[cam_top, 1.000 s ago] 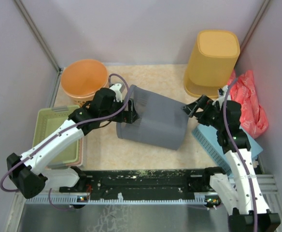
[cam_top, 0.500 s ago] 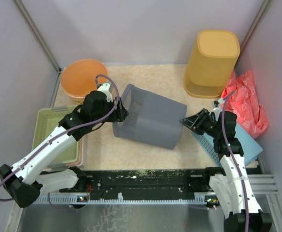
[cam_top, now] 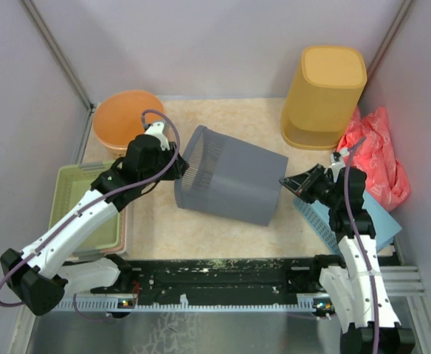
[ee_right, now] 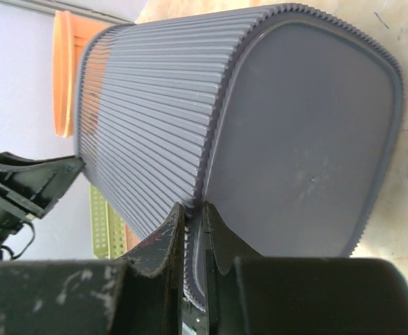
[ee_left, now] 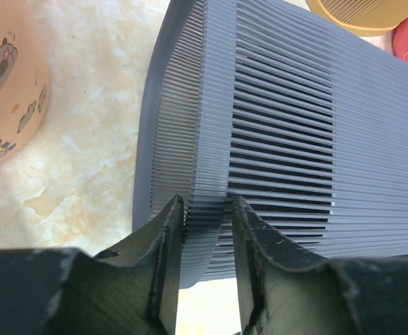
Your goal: Turn the large container upside down
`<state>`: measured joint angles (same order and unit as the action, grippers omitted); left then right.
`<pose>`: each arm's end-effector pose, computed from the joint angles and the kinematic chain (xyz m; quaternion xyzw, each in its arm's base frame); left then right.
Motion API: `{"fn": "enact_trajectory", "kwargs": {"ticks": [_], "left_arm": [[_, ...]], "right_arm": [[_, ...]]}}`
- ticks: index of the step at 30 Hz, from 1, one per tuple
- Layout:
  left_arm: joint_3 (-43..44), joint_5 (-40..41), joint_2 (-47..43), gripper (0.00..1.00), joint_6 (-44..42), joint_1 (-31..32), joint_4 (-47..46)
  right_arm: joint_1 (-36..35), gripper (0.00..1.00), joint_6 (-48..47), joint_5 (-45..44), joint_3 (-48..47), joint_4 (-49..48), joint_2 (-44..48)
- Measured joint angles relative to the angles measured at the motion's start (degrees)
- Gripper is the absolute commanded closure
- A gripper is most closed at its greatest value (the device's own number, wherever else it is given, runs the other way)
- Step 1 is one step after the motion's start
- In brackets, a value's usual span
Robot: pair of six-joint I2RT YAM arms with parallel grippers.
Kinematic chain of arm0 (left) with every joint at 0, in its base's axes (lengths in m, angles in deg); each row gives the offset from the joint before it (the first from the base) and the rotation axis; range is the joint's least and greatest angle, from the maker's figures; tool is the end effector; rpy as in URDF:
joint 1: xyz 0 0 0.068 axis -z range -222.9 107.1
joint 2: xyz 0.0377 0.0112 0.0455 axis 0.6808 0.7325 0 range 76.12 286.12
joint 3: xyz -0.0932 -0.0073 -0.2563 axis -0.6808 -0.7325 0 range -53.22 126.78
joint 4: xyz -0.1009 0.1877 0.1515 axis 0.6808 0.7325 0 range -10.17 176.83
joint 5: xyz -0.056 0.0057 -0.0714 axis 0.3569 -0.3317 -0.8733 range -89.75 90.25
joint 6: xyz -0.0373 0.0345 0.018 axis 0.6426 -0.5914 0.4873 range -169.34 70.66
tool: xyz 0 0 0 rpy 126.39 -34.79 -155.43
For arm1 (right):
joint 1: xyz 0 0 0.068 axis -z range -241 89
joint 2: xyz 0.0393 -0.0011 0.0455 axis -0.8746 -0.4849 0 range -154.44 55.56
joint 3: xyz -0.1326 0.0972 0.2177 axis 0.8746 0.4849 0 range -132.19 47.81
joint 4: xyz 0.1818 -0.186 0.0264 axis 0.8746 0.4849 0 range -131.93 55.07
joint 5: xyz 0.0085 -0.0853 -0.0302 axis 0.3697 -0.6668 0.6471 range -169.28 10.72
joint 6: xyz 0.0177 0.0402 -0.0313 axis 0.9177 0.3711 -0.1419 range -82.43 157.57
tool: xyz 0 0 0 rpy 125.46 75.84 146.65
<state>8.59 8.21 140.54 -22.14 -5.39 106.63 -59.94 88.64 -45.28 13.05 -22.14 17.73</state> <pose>0.2002 -0.1475 0.3467 0.0425 0.8611 -0.2186 0.4571 0.1550 0.0169 0.2819 0.2049 0.7868 0.4443 0.3763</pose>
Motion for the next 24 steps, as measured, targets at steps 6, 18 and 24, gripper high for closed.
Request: {"fn": "enact_trajectory", "kwargs": {"ticks": [6,18,24], "left_arm": [[-0.33,-1.03,2.56,0.54,-0.33,-0.44,-2.93],[-2.71,-13.77,10.99,0.49,1.75,0.74,-11.45],[-3.56,-16.98,13.40,0.36,3.26,0.74,-13.92]], "right_arm": [[-0.52,0.96,-0.46,-0.63,-9.90,2.29,-0.37],[-6.93,0.95,0.07,4.44,-20.11,-2.36,-1.07],[-12.87,0.83,-0.72,1.81,-20.09,-4.72,-4.87]]}}
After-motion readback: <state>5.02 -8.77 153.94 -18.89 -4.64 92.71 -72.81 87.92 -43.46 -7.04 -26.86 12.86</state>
